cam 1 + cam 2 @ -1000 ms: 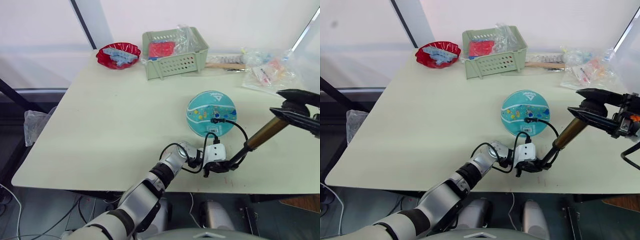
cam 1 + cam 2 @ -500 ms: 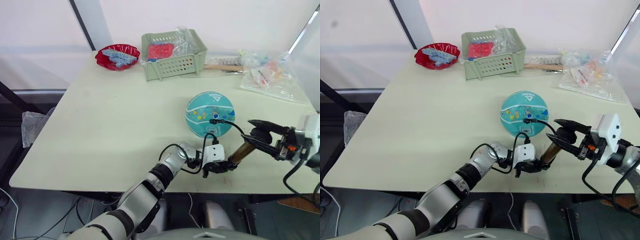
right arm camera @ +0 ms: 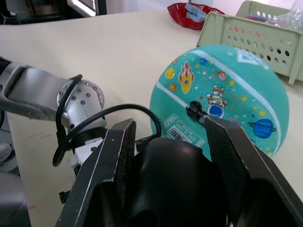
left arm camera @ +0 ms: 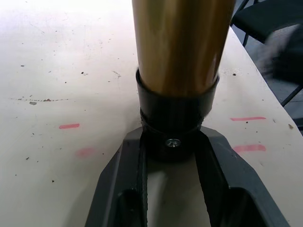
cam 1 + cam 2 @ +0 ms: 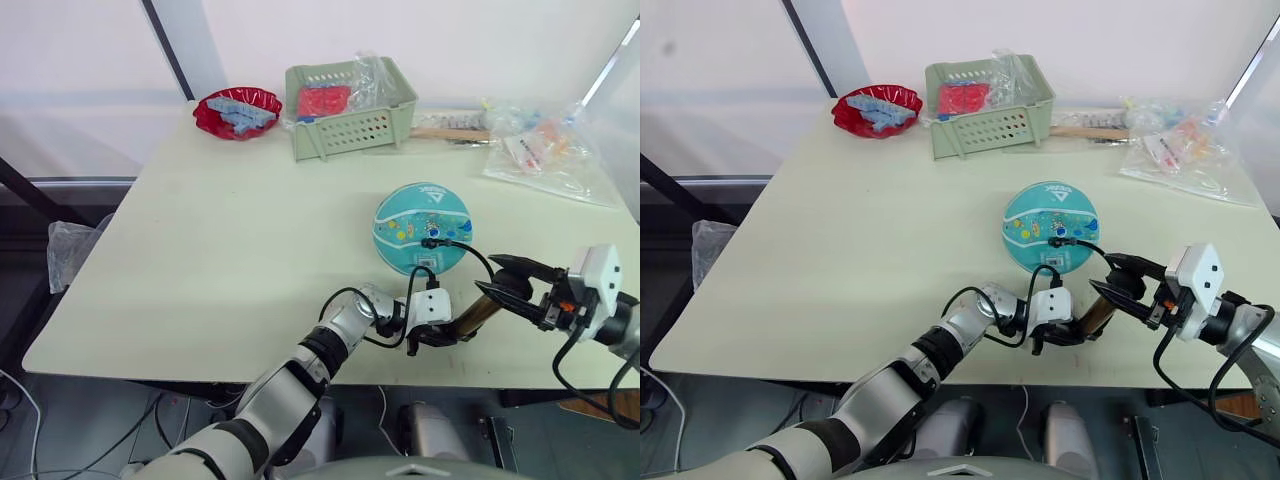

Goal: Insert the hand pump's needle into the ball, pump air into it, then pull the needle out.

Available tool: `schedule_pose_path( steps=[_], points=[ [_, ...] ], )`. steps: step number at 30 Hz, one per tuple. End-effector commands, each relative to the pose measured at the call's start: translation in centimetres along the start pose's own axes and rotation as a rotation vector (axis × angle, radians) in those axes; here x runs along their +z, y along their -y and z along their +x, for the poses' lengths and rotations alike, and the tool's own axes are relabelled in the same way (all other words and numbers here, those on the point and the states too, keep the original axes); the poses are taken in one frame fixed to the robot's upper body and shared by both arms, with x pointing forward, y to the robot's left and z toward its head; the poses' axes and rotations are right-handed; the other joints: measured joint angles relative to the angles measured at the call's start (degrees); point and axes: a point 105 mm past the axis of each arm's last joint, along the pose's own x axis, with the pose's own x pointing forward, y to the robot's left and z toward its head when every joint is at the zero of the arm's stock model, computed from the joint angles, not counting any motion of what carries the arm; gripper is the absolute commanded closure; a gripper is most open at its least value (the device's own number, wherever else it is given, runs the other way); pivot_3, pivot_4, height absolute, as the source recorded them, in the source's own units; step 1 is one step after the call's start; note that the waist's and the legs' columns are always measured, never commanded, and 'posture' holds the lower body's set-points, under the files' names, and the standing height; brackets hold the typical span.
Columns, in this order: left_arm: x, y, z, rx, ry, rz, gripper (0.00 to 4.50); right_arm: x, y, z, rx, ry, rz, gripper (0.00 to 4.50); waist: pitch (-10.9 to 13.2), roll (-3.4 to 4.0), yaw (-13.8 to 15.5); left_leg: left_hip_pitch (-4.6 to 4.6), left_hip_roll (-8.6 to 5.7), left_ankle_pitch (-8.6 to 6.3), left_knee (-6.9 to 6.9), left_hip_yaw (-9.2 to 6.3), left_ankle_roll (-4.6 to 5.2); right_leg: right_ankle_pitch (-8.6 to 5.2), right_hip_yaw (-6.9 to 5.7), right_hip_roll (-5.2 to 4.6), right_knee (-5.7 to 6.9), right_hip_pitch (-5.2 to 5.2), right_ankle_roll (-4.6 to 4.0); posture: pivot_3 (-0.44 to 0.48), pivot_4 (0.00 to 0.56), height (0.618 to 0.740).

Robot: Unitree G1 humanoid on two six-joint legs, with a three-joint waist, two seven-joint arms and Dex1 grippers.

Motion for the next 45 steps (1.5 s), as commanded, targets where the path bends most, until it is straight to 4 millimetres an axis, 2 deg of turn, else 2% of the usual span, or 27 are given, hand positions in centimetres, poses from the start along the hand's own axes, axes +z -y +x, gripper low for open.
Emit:
schedule_pose_path(
  steps=[1, 9, 14, 22, 26, 34, 38, 45],
  points=[
    [-7.0, 1.8, -1.0, -0.004, -0.226, -0.165, 3.54, 4.1, 0.0, -0.6, 0.042, 0.079, -0.066, 2.72, 0.1, 0.07, 0.0, -0.01, -0.01, 0.0, 0.01, 0.01, 0.0, 0.0, 0.0, -0.01, 0.0, 0.0, 0.01, 0.0, 0.15, 0.737],
    [-6.9, 1.8, -1.0, -0.008, -0.225, -0.162, 3.54, 9.4, 1.6, -2.5, 0.042, 0.122, -0.108, 2.72, 0.2, 0.1, 0.0, -0.08, -0.01, 0.0, 0.03, 0.03, 0.01, 0.01, -0.02, -0.05, 0.0, -0.02, 0.01, 0.0, 0.15, 0.737],
    [-6.9, 1.8, -1.0, -0.009, -0.226, -0.162, 3.54, 11.9, 2.1, -3.5, 0.03, 0.138, -0.139, 2.72, 0.2, 0.08, 0.1, -0.09, -0.01, 0.0, 0.03, 0.02, 0.0, 0.0, -0.02, -0.07, 0.0, -0.02, 0.01, 0.0, 0.15, 0.737],
    [-7.0, 1.9, -1.1, -0.014, -0.231, -0.156, 3.54, 13.6, 1.7, -4.0, 0.038, 0.157, -0.129, 2.72, 0.2, 0.05, 0.1, -0.19, -0.01, 0.0, 0.04, 0.04, 0.0, 0.01, -0.01, -0.19, 0.0, -0.06, -0.01, 0.0, 0.15, 0.737],
    [-7.0, 1.9, -1.0, -0.018, -0.232, -0.15, 3.54, 11.9, 1.4, -3.5, 0.043, 0.114, -0.106, 2.72, 0.2, 0.07, 0.2, -0.22, -0.01, 0.0, 0.03, 0.04, 0.01, 0.05, -0.03, -0.16, 0.0, -0.1, -0.08, 0.0, 0.15, 0.737],
    [-7.3, 2.1, -1.1, -0.021, -0.236, -0.15, 3.54, 5.8, 0.5, -2.1, 0.042, 0.033, -0.037, 2.72, 0.1, -0.2, 0.1, -0.07, 0.0, 0.0, 0.03, 0.01, 0.0, -0.01, -0.03, -0.08, 0.0, -0.03, 0.02, 0.0, 0.15, 0.737],
    [-7.4, 2.3, -1.1, -0.022, -0.235, -0.155, 3.54, 3.4, 0.3, -1.7, 0.03, 0.019, -0.027, 2.72, -0.1, -0.31, -0.1, 0.0, 0.01, -0.02, 0.03, 0.01, -0.03, -0.01, -0.02, -0.06, 0.0, 0.02, 0.03, 0.0, 0.15, 0.737],
    [-7.5, 2.6, -0.9, -0.026, -0.233, -0.16, 3.54, -1.5, -1.3, -0.1, 0.065, -0.027, 0.008, 2.72, -0.3, -0.51, -0.1, 0.07, 0.02, -0.01, 0.02, -0.01, -0.02, -0.01, -0.01, 0.0, 0.0, 0.04, 0.03, 0.0, 0.15, 0.737]
  ],
)
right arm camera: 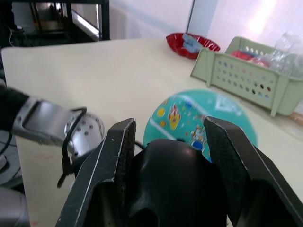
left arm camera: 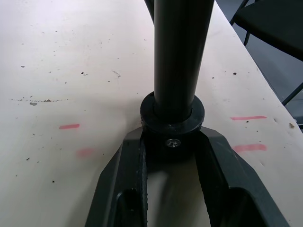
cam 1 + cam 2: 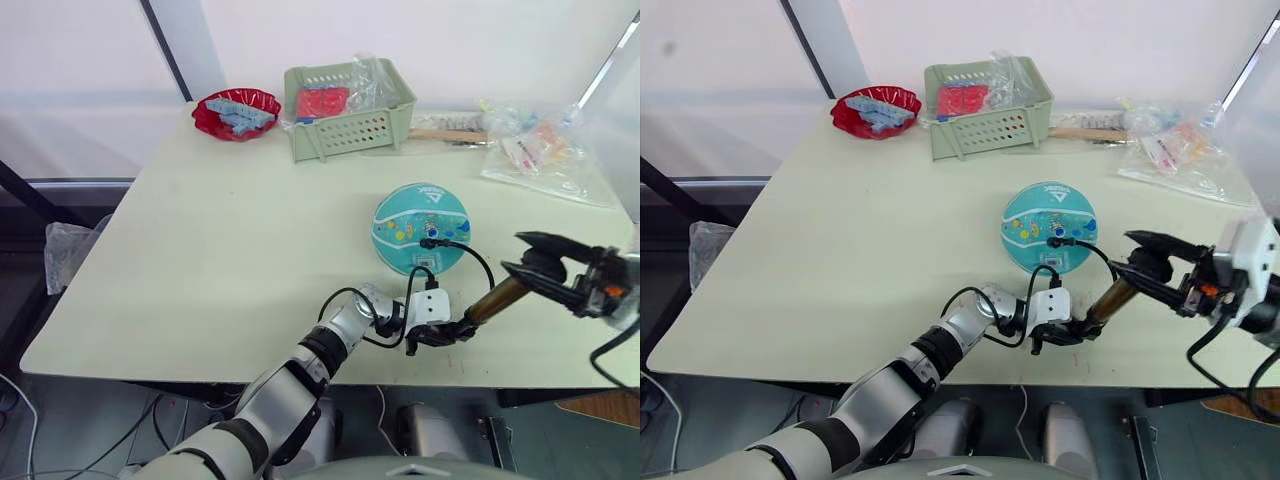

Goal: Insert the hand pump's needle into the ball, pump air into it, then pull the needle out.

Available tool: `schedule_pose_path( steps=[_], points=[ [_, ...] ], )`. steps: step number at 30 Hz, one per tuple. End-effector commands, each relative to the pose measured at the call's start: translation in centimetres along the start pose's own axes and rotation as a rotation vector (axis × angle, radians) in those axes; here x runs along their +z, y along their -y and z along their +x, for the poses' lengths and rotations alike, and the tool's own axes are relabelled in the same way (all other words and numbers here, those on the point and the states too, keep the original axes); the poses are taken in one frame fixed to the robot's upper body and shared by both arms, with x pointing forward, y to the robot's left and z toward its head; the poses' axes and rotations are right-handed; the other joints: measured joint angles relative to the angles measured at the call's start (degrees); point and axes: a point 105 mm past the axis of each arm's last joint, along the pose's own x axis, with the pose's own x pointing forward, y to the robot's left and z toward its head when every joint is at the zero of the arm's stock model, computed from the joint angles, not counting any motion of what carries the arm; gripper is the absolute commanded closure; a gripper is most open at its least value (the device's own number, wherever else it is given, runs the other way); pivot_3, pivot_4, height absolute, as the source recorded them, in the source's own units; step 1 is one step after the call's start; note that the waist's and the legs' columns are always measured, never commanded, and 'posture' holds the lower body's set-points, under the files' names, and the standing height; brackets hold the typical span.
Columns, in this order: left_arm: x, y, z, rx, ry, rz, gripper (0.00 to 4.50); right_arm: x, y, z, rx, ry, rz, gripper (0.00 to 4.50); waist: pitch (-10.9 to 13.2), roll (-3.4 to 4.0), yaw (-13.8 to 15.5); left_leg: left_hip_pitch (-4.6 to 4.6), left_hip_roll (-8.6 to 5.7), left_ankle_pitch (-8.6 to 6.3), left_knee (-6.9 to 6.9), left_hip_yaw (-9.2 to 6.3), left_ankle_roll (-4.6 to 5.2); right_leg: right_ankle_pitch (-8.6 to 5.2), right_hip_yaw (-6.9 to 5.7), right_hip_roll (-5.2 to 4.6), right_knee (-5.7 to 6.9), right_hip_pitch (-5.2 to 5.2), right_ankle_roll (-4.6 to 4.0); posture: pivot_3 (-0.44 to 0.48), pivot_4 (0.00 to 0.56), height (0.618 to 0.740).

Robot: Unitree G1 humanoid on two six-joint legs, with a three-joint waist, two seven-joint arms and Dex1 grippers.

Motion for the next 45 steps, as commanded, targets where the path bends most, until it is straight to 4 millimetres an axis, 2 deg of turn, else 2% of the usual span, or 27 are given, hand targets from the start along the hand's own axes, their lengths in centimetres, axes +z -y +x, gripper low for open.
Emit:
schedule_pose_path(
  steps=[1, 5, 10, 13, 16, 20, 27, 34, 36, 37, 41, 45],
  points=[
    [-7.0, 2.5, -0.7, -0.031, -0.222, -0.152, 3.54, -3.5, -1.7, 0.8, 0.057, -0.076, 0.045, 2.72, -0.1, -0.1, 0.0, 0.01, 0.0, 0.0, -0.01, 0.0, 0.0, 0.0, 0.0, 0.01, 0.0, 0.0, 0.0, 0.0, 0.15, 0.737],
    [-6.9, 2.6, -0.5, -0.03, -0.217, -0.153, 3.54, -4.6, -2.1, 1.1, 0.05, -0.076, 0.032, 2.72, -0.2, -0.17, 0.0, 0.03, 0.0, -0.01, -0.03, -0.03, -0.01, 0.0, -0.01, 0.03, 0.0, 0.02, -0.01, 0.0, 0.15, 0.737],
    [-7.0, 2.8, -0.5, -0.032, -0.219, -0.151, 3.54, -3.1, -1.4, 0.7, 0.043, -0.039, 0.004, 2.72, -0.2, -0.01, 0.0, 0.02, 0.0, 0.0, -0.03, -0.04, 0.0, -0.01, -0.01, 0.03, 0.0, 0.01, -0.02, 0.0, 0.15, 0.737],
    [-7.1, 3.0, -0.4, -0.04, -0.222, -0.148, 3.54, -1.2, -1.1, 0.5, 0.05, -0.004, -0.005, 2.72, -0.1, 0.06, 0.1, 0.0, 0.0, 0.0, -0.03, -0.05, 0.0, -0.01, -0.02, 0.03, 0.0, 0.01, -0.04, 0.0, 0.15, 0.737],
    [-7.2, 3.0, -0.5, -0.04, -0.224, -0.149, 3.54, 1.7, -0.4, -0.1, 0.053, 0.04, -0.031, 2.72, 0.1, 0.38, 0.2, -0.06, -0.05, 0.01, -0.03, -0.02, 0.01, 0.0, 0.0, -0.03, 0.0, -0.02, -0.04, 0.0, 0.15, 0.737],
    [-7.4, 3.0, -0.5, -0.041, -0.228, -0.146, 3.54, 4.6, 0.6, -0.9, 0.045, 0.074, -0.048, 2.72, 0.2, 0.41, 0.4, -0.09, -0.06, 0.01, -0.05, -0.11, 0.02, 0.0, -0.09, -0.03, 0.0, -0.04, -0.05, 0.0, 0.15, 0.737],
    [-7.3, 2.8, -0.7, -0.045, -0.234, -0.135, 3.54, 9.4, 2.5, -2.7, 0.011, 0.072, -0.075, 2.72, 0.4, 0.55, 0.4, -0.15, -0.08, 0.01, -0.04, -0.05, 0.03, 0.03, -0.04, -0.07, 0.0, -0.05, -0.08, 0.0, 0.15, 0.737],
    [-7.3, 2.7, -0.8, -0.046, -0.239, -0.13, 3.54, 12.2, 2.9, -3.4, -0.011, 0.117, -0.081, 2.72, 0.4, 0.53, 0.6, -0.25, -0.08, 0.01, -0.03, -0.04, 0.03, 0.08, -0.05, -0.11, -0.02, -0.11, -0.18, 0.0, 0.15, 0.737],
    [-7.4, 2.6, -0.9, -0.046, -0.24, -0.129, 3.54, 11.9, 2.7, -3.2, -0.006, 0.117, -0.066, 2.72, 0.4, 0.56, 0.7, -0.32, -0.08, 0.02, -0.02, -0.02, 0.03, 0.12, -0.04, -0.13, -0.01, -0.17, -0.23, 0.0, 0.15, 0.737],
    [-7.4, 2.6, -0.9, -0.046, -0.241, -0.129, 3.54, 11.1, 2.4, -3.0, 0.002, 0.095, -0.054, 2.72, 0.4, 0.56, 0.7, -0.33, -0.08, 0.02, -0.02, -0.02, 0.04, 0.12, -0.04, -0.13, -0.02, -0.19, -0.24, 0.0, 0.15, 0.737],
    [-7.3, 2.5, -0.8, -0.046, -0.24, -0.127, 3.54, 7.0, 1.4, -2.0, 0.029, -0.025, -0.013, 2.72, 0.4, 0.36, 0.9, -0.3, -0.07, 0.02, -0.03, -0.08, 0.04, 0.09, -0.09, -0.07, -0.02, -0.17, -0.19, 0.0, 0.15, 0.737],
    [-7.2, 2.5, -0.9, -0.045, -0.241, -0.127, 3.54, 3.5, 0.9, -1.3, 0.023, -0.055, 0.015, 2.72, 0.2, 0.1, 0.6, -0.12, -0.06, 0.01, -0.03, -0.05, 0.02, -0.02, -0.06, -0.05, -0.01, -0.07, -0.01, 0.0, 0.15, 0.737]
  ],
)
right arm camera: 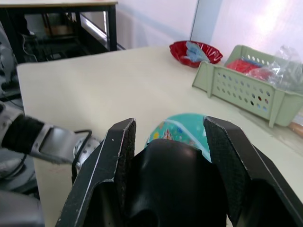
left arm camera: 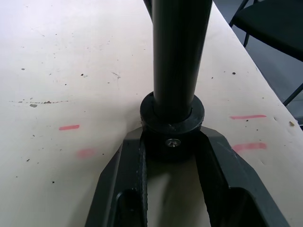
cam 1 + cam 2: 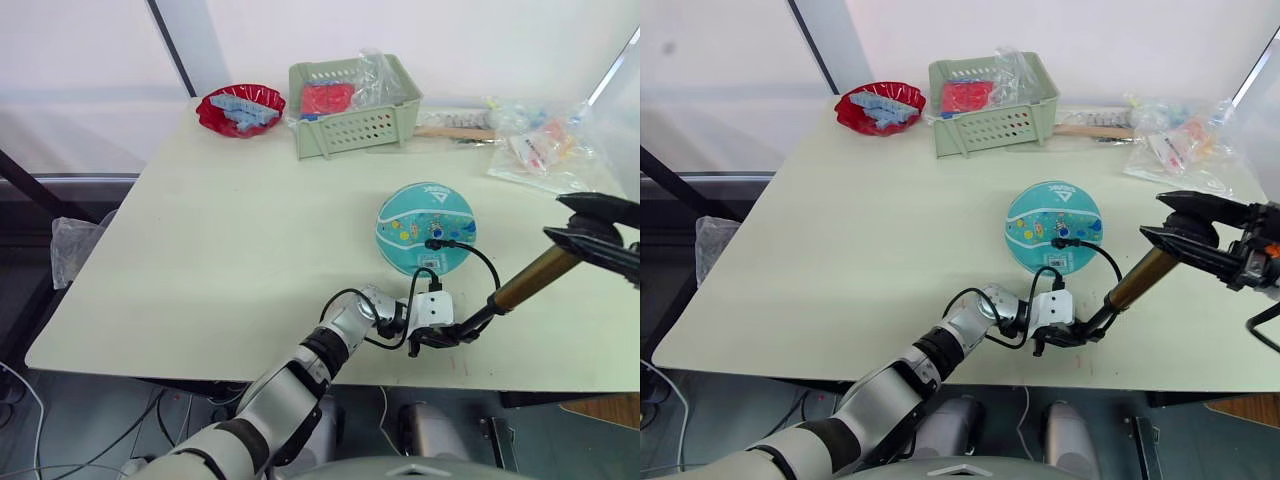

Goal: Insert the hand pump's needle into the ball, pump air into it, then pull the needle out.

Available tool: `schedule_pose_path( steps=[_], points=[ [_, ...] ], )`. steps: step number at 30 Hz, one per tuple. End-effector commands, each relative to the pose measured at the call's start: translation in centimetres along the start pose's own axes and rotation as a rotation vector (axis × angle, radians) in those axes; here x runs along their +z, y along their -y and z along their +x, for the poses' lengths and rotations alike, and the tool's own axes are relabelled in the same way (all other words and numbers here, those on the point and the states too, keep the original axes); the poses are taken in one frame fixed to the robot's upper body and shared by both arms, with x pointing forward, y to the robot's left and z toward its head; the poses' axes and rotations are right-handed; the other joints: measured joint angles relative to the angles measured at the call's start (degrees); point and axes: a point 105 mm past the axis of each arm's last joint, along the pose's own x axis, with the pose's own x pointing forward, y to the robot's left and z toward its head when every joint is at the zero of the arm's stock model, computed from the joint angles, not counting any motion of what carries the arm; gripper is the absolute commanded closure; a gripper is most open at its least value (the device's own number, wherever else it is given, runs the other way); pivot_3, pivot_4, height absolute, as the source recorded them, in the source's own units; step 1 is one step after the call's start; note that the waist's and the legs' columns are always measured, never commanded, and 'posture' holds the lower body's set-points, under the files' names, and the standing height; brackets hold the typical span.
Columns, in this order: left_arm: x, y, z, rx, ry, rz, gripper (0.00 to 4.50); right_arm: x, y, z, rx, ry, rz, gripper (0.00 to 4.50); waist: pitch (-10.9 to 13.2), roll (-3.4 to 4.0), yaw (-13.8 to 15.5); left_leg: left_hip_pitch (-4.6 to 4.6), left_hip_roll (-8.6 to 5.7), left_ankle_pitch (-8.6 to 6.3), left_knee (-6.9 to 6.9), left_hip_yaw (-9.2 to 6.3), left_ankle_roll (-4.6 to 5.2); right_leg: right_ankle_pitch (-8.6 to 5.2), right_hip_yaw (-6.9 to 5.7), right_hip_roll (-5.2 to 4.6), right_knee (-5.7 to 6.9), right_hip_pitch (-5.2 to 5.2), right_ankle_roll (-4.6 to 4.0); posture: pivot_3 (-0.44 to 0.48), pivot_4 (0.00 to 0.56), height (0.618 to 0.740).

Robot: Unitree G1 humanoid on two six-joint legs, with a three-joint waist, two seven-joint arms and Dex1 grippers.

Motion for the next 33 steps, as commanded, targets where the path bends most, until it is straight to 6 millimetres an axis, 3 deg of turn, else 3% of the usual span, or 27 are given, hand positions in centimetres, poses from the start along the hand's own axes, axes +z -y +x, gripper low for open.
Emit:
schedule_pose_path(
  steps=[1, 12, 15, 18, 25, 30, 33],
  points=[
    [-7.4, 2.6, -1.1, -0.039, -0.248, -0.159, 3.54, -3.4, -0.9, 0.8, 0.029, -0.071, 0.015, 2.72, -0.1, -0.05, -0.2, 0.04, 0.01, -0.01, 0.0, 0.01, -0.01, 0.0, 0.02, 0.0, 0.0, 0.04, 0.02, 0.0, 0.15, 0.737],
    [-7.5, 2.4, -1.3, -0.031, -0.25, -0.162, 3.54, -10.9, -2.6, 2.8, -0.007, -0.107, 0.042, 2.72, -0.5, -0.41, -0.7, 0.14, 0.06, -0.01, 0.0, -0.05, -0.02, -0.01, 0.01, 0.09, 0.0, 0.09, 0.03, 0.0, 0.15, 0.737],
    [-7.5, 2.4, -1.3, -0.03, -0.249, -0.162, 3.54, -11.9, -2.9, 3.0, -0.015, -0.103, 0.043, 2.72, -0.5, -0.47, -0.7, 0.16, 0.06, -0.01, 0.0, -0.05, -0.03, -0.01, 0.02, 0.1, 0.01, 0.09, 0.03, 0.0, 0.15, 0.737],
    [-7.5, 2.4, -1.4, -0.031, -0.251, -0.161, 3.54, -11.2, -2.5, 3.1, -0.027, -0.071, 0.03, 2.72, -0.6, -0.38, -0.8, 0.19, 0.05, -0.02, 0.0, -0.02, -0.04, -0.01, 0.07, 0.1, 0.01, 0.1, 0.03, 0.0, 0.15, 0.737],
    [-7.5, 2.3, -1.4, -0.031, -0.254, -0.163, 3.54, -6.9, -1.2, 2.6, -0.026, 0.03, -0.002, 2.72, -0.4, -0.11, -0.7, 0.15, 0.04, 0.0, 0.0, -0.05, -0.02, -0.01, 0.05, 0.09, 0.02, 0.1, 0.02, 0.0, 0.15, 0.737],
    [-7.5, 2.2, -1.4, -0.03, -0.255, -0.163, 3.54, -5.0, -0.8, 2.0, -0.015, 0.037, -0.021, 2.72, -0.2, 0.11, -0.6, 0.08, 0.0, 0.0, 0.0, -0.05, 0.0, 0.0, 0.05, 0.06, 0.02, 0.06, 0.0, 0.0, 0.15, 0.737],
    [-7.4, 2.0, -1.5, -0.027, -0.256, -0.163, 3.54, -1.9, 0.0, 1.3, -0.016, 0.084, -0.054, 2.72, 0.0, 0.21, -0.6, 0.07, -0.02, 0.0, 0.01, -0.03, 0.0, 0.0, 0.05, 0.03, 0.02, 0.06, 0.02, 0.0, 0.15, 0.737]
  ],
)
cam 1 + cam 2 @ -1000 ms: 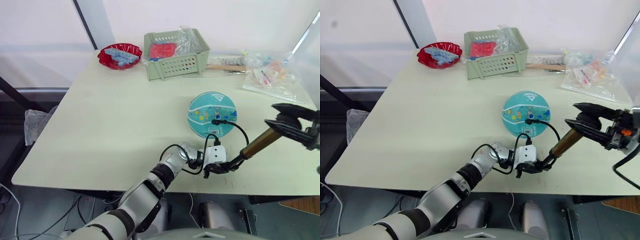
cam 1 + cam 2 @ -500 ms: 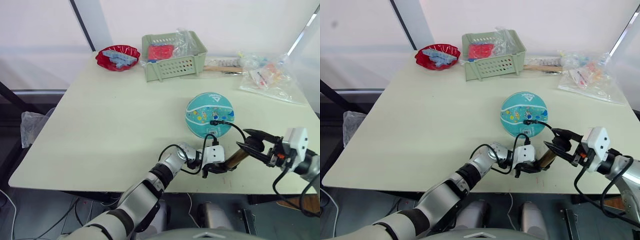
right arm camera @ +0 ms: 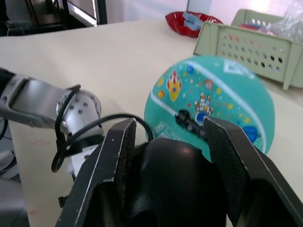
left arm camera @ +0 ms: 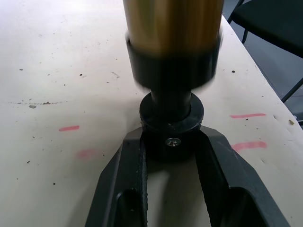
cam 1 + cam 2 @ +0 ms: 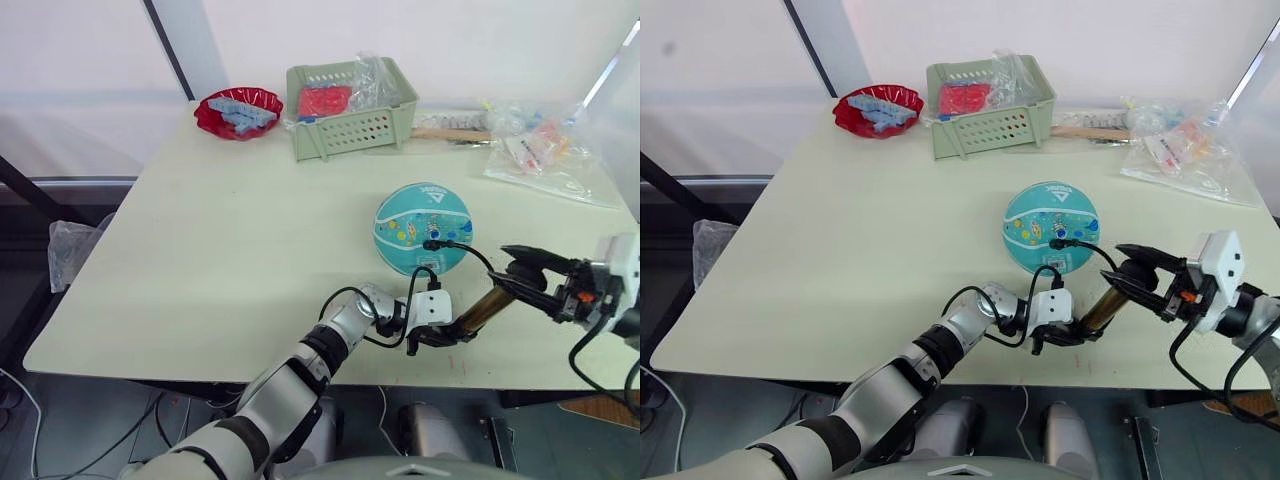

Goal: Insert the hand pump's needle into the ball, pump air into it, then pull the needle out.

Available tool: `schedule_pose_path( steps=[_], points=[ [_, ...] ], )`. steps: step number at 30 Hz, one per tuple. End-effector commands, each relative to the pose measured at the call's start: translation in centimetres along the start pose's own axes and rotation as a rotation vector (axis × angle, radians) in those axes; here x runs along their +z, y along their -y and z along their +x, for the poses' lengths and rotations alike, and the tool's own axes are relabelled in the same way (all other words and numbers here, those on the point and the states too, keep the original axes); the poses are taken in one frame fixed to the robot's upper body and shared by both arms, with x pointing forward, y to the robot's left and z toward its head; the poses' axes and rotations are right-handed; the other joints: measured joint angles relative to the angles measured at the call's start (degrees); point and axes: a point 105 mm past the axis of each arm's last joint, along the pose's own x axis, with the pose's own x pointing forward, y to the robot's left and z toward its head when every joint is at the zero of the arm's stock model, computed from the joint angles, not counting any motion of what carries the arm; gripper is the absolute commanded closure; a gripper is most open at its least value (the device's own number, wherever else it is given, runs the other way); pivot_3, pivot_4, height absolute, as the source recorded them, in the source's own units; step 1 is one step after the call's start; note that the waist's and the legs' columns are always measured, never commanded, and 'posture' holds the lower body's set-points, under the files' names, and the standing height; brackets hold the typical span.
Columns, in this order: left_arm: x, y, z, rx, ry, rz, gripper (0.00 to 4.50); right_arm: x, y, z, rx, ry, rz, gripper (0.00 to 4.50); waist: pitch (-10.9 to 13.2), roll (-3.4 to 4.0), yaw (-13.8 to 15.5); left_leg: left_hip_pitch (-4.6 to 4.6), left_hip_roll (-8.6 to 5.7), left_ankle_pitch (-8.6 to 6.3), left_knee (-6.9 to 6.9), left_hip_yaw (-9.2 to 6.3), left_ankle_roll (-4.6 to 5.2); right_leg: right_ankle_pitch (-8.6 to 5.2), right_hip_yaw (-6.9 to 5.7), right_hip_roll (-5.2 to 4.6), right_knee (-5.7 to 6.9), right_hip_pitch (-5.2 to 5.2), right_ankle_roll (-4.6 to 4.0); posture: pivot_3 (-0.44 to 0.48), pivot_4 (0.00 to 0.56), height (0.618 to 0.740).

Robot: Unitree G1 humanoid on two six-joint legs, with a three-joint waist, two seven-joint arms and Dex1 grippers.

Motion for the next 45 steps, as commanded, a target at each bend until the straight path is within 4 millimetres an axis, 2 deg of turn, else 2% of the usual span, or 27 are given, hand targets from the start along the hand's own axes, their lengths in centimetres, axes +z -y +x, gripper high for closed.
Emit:
schedule_pose_path(
  steps=[1, 10, 15, 17, 23, 30, 33, 36, 41, 45],
  points=[
    [-7.4, 2.2, -1.3, -0.023, -0.248, -0.166, 3.54, 5.3, 0.5, -1.1, 0.009, 0.099, -0.107, 2.72, 0.2, 0.2, 0.0, -0.01, 0.0, 0.0, 0.02, 0.01, 0.0, 0.0, 0.01, -0.02, 0.0, 0.0, 0.01, 0.0, 0.15, 0.737],
    [-7.4, 1.9, -1.5, -0.017, -0.252, -0.164, 3.54, 11.1, 1.3, -2.8, 0.02, 0.132, -0.16, 2.72, 0.4, 0.24, 0.0, -0.1, -0.06, 0.0, 0.05, 0.08, 0.01, 0.01, 0.05, -0.1, 0.0, -0.02, 0.02, 0.0, 0.15, 0.737],
    [-7.3, 1.7, -1.5, -0.012, -0.251, -0.165, 3.54, 12.2, 1.2, -2.8, 0.032, 0.126, -0.164, 2.72, 0.4, 0.17, 0.0, -0.14, -0.06, 0.0, 0.05, 0.05, 0.01, 0.01, 0.02, -0.14, 0.0, -0.03, 0.02, 0.0, 0.15, 0.737],
    [-7.3, 1.7, -1.6, -0.01, -0.25, -0.164, 3.54, 11.5, 1.1, -2.5, 0.044, 0.108, -0.142, 2.72, 0.4, 0.15, 0.0, -0.15, -0.06, 0.0, 0.05, 0.06, 0.01, 0.02, 0.03, -0.15, 0.0, -0.05, 0.01, 0.0, 0.15, 0.737],
    [-7.3, 1.7, -1.6, -0.007, -0.249, -0.166, 3.54, 5.7, 0.1, -0.9, 0.079, -0.033, -0.079, 2.72, 0.2, -0.19, 0.0, -0.08, -0.04, 0.0, 0.04, 0.01, 0.0, 0.0, 0.01, -0.15, 0.0, -0.04, 0.02, 0.0, 0.15, 0.737],
    [-7.4, 1.6, -1.7, -0.001, -0.25, -0.171, 3.54, 0.9, -1.1, 0.4, 0.084, -0.051, -0.051, 2.72, 0.0, -0.44, -0.2, 0.03, 0.02, -0.04, 0.03, -0.03, -0.08, 0.0, 0.01, -0.06, 0.01, 0.01, 0.04, 0.0, 0.15, 0.737],
    [-7.6, 1.6, -1.9, 0.002, -0.252, -0.175, 3.54, -2.3, -1.8, 1.0, 0.07, -0.073, -0.033, 2.72, -0.2, -0.59, -0.2, 0.09, 0.05, -0.03, 0.01, -0.07, -0.06, 0.0, 0.02, -0.02, 0.01, 0.02, 0.03, 0.0, 0.15, 0.737],
    [-7.7, 1.6, -2.0, 0.004, -0.252, -0.177, 3.54, -4.3, -2.0, 1.4, 0.045, -0.071, -0.001, 2.72, -0.4, -0.76, -0.3, 0.13, 0.05, -0.03, 0.01, -0.08, -0.06, 0.0, 0.04, 0.05, 0.01, 0.03, 0.03, 0.0, 0.15, 0.737],
    [-7.7, 1.7, -1.9, 0.003, -0.251, -0.179, 3.54, -5.7, -2.2, 1.7, 0.046, -0.079, -0.003, 2.72, -0.4, -0.68, -0.3, 0.19, 0.05, -0.04, 0.01, -0.13, -0.08, 0.01, 0.11, 0.13, 0.06, 0.03, 0.01, 0.0, 0.15, 0.737],
    [-7.7, 1.7, -2.0, 0.003, -0.254, -0.18, 3.54, -5.0, -2.0, 1.8, 0.044, -0.059, -0.026, 2.72, -0.5, -0.67, -0.3, 0.2, 0.05, -0.03, 0.01, -0.2, -0.07, 0.01, 0.11, 0.13, 0.07, 0.04, 0.01, 0.0, 0.15, 0.737]
  ],
)
